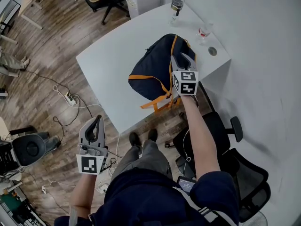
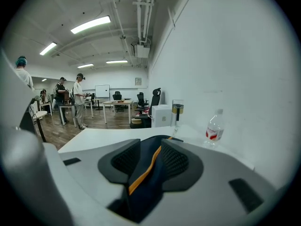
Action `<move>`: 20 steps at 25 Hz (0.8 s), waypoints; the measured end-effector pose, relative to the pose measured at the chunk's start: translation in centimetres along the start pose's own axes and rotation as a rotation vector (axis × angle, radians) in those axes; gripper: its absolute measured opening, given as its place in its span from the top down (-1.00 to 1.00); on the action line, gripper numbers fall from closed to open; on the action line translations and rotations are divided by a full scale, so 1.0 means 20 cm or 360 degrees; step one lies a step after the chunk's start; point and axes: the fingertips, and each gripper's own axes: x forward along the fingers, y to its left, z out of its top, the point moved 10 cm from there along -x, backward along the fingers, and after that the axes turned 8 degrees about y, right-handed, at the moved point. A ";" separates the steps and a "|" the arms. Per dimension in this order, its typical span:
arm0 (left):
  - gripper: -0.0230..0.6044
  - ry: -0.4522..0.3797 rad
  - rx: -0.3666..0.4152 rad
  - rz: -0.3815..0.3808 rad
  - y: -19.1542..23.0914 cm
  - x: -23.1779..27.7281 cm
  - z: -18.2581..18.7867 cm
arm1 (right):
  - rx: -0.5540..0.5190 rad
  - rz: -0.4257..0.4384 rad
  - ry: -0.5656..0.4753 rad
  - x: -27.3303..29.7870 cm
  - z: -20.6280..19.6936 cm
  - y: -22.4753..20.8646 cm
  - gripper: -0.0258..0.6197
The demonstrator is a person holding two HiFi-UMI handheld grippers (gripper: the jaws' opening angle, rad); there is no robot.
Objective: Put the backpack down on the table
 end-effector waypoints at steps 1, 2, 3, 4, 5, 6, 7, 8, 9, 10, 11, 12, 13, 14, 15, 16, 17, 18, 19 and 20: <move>0.92 0.0001 0.0009 -0.0002 0.00 0.00 0.00 | -0.0006 0.0002 -0.0022 -0.02 0.01 0.01 0.50; 0.92 0.0003 0.0026 -0.0006 0.01 0.00 0.00 | -0.0014 0.0002 -0.0045 -0.05 0.02 0.02 0.58; 0.92 0.0003 0.0044 -0.0010 0.01 0.00 0.00 | -0.0022 0.0000 -0.0068 -0.07 0.03 0.03 0.67; 0.92 -0.0003 0.0057 -0.0014 0.01 -0.01 0.00 | -0.0027 -0.0002 -0.0092 -0.10 0.04 0.04 0.72; 0.92 -0.0011 0.0068 -0.0018 0.02 -0.01 0.00 | -0.0029 -0.0003 -0.0116 -0.12 0.04 0.05 0.75; 0.92 -0.0019 0.0071 -0.0020 0.02 -0.01 0.00 | -0.0031 -0.0006 -0.0140 -0.14 0.05 0.05 0.81; 0.92 -0.0028 0.0072 -0.0021 0.02 -0.01 0.00 | -0.0036 -0.0008 -0.0165 -0.16 0.06 0.06 0.84; 0.92 -0.0044 0.0082 -0.0022 0.02 -0.02 0.01 | -0.0045 -0.0010 -0.0190 -0.19 0.07 0.07 0.87; 0.92 -0.0066 0.0096 -0.0024 0.02 -0.02 0.01 | -0.0056 -0.0010 -0.0214 -0.21 0.07 0.07 0.93; 0.92 -0.0087 0.0106 -0.0026 0.01 -0.02 0.01 | -0.0065 -0.0007 -0.0233 -0.23 0.08 0.08 0.92; 0.92 -0.0099 0.0112 -0.0027 0.01 -0.03 0.01 | -0.0066 -0.0003 -0.0249 -0.25 0.09 0.08 0.92; 0.92 -0.0104 0.0115 -0.0027 0.01 -0.03 0.02 | -0.0059 0.0003 -0.0265 -0.27 0.09 0.09 0.93; 0.91 -0.0103 0.0116 -0.0027 0.01 -0.03 0.02 | -0.0049 0.0010 -0.0285 -0.29 0.10 0.10 0.93; 0.91 -0.0095 0.0108 -0.0026 0.00 -0.03 0.02 | -0.0039 0.0019 -0.0309 -0.32 0.12 0.11 0.93; 0.92 -0.0086 0.0087 -0.0023 0.00 -0.03 0.03 | -0.0031 0.0029 -0.0339 -0.35 0.13 0.12 0.93; 0.92 -0.0079 0.0058 -0.0019 -0.01 -0.04 0.04 | -0.0026 0.0041 -0.0371 -0.39 0.14 0.14 0.93; 0.92 -0.0079 0.0038 -0.0017 -0.02 -0.04 0.05 | -0.0021 0.0054 -0.0402 -0.42 0.15 0.16 0.93; 0.92 -0.0089 0.0040 -0.0020 -0.02 -0.04 0.05 | -0.0017 0.0068 -0.0431 -0.46 0.17 0.18 0.93; 0.92 -0.0112 0.0062 -0.0029 -0.02 -0.04 0.06 | -0.0017 0.0082 -0.0460 -0.49 0.18 0.20 0.93; 0.92 -0.0144 0.0092 -0.0041 -0.02 -0.04 0.07 | -0.0020 0.0096 -0.0488 -0.53 0.19 0.21 0.93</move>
